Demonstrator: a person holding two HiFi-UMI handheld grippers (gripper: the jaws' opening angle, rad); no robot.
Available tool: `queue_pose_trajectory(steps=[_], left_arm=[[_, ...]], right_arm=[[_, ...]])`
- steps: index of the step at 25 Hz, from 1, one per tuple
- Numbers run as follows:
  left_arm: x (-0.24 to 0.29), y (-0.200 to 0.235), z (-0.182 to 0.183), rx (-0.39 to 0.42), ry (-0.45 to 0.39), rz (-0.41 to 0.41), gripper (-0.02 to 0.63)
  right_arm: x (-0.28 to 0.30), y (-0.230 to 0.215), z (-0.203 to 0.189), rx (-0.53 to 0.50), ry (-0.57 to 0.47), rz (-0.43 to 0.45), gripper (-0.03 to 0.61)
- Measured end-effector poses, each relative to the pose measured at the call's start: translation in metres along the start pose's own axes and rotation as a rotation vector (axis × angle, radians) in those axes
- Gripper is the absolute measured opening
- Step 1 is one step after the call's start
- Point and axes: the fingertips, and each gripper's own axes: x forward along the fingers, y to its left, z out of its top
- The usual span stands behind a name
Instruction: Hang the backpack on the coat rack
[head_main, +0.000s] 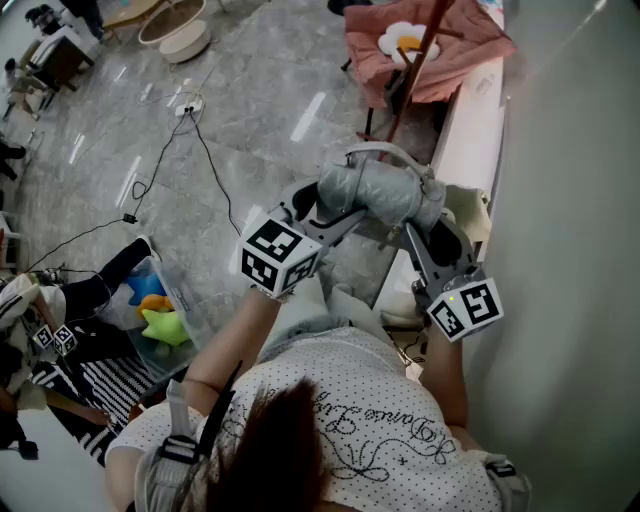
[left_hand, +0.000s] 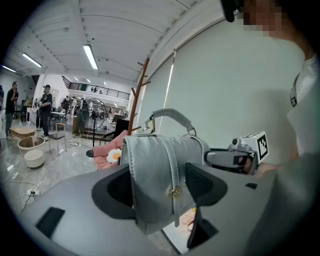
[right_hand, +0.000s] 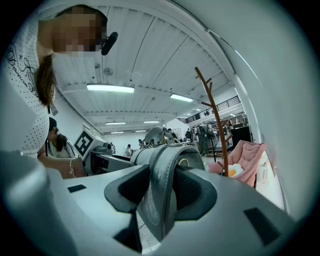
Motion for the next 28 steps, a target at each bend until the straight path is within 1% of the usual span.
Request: queue_pose_trajectory(steps=[8, 11, 18, 20, 22, 25, 28], left_arm=[[0.0, 0.003, 0.006, 0.029, -0.02, -0.004, 0.295], [0.001, 0.003, 0.004, 0.027, -0.025, -0.007, 0.295], [0.015, 0.006, -0.008, 0.025, -0.016, -0.049, 0.295], [0.03, 0.014, -0.002, 0.019, -0.012, -0.062, 0.295], [0.056, 0.031, 0.012, 0.01, 0.001, -0.074, 0.295], [0.091, 0.065, 0.037, 0.009, 0.02, -0.086, 0.295], [0.117, 0.103, 0.056, 0.014, 0.016, -0.091, 0.295]], right_arm=[[0.004, -0.002, 0.004, 0.024, -0.035, -0.019, 0.153], [0.003, -0.002, 0.004, 0.024, -0.043, -0.024, 0.153], [0.002, -0.01, -0.01, 0.033, -0.036, -0.07, 0.153], [0.01, -0.025, -0.006, 0.035, -0.032, -0.08, 0.153], [0.027, -0.052, 0.003, 0.044, -0.021, -0.087, 0.153], [0.061, -0.089, 0.018, 0.055, 0.002, -0.09, 0.153], [0.1, -0.118, 0.029, 0.049, 0.004, -0.098, 0.153]])
